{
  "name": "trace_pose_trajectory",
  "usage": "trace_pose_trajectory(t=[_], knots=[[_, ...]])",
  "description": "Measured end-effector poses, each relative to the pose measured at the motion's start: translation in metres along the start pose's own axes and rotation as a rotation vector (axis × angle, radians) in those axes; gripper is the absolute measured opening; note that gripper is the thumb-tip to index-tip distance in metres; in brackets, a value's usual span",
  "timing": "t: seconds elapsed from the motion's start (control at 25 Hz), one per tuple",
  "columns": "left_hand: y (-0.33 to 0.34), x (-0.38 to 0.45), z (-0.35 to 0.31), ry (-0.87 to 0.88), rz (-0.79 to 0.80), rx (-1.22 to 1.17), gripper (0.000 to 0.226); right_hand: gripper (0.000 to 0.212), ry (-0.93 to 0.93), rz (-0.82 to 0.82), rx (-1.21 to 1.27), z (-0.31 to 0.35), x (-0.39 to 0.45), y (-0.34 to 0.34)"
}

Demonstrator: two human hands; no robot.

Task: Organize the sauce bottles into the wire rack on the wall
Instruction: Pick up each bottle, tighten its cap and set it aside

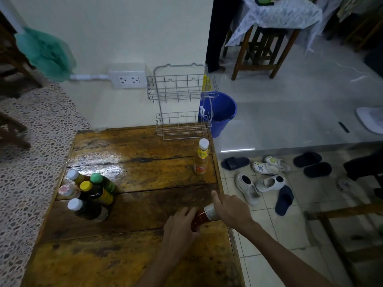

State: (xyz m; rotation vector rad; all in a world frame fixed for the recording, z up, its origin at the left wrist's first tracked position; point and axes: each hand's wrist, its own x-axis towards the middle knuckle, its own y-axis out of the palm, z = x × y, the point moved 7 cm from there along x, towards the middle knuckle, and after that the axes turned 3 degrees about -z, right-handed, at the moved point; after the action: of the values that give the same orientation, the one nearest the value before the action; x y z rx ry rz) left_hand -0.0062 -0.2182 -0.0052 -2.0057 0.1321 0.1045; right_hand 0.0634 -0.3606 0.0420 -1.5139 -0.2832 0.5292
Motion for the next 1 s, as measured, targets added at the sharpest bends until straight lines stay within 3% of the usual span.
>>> trace_pose_trajectory(t=[0.12, 0.16, 0.24, 0.4, 0.56, 1.0], knots=[[0.001, 0.013, 0.007, -0.037, -0.021, -0.007, 0.066, 0.059, 0.253, 0.073, 0.366, -0.013, 0.012, -0.012], [-0.002, 0.02, 0.01, -0.05, -0.029, -0.061, 0.066, 0.059, 0.35, 0.027, 0.548, -0.017, 0.014, -0.018], [-0.009, 0.035, 0.01, -0.044, -0.033, -0.218, 0.064, 0.047, 0.307, -0.124, 0.655, -0.015, 0.023, -0.039], [-0.022, 0.068, -0.003, -0.035, -0.019, -0.401, 0.058, 0.047, 0.115, -0.292, 0.505, 0.0, 0.044, -0.076], [-0.028, 0.097, -0.008, -0.04, -0.059, -0.561, 0.057, 0.048, 0.125, -0.419, 0.424, -0.009, 0.058, -0.079], [-0.01, 0.131, -0.011, -0.129, 0.02, -0.597, 0.056, 0.053, 0.151, -0.45, 0.445, -0.03, 0.078, -0.058]])
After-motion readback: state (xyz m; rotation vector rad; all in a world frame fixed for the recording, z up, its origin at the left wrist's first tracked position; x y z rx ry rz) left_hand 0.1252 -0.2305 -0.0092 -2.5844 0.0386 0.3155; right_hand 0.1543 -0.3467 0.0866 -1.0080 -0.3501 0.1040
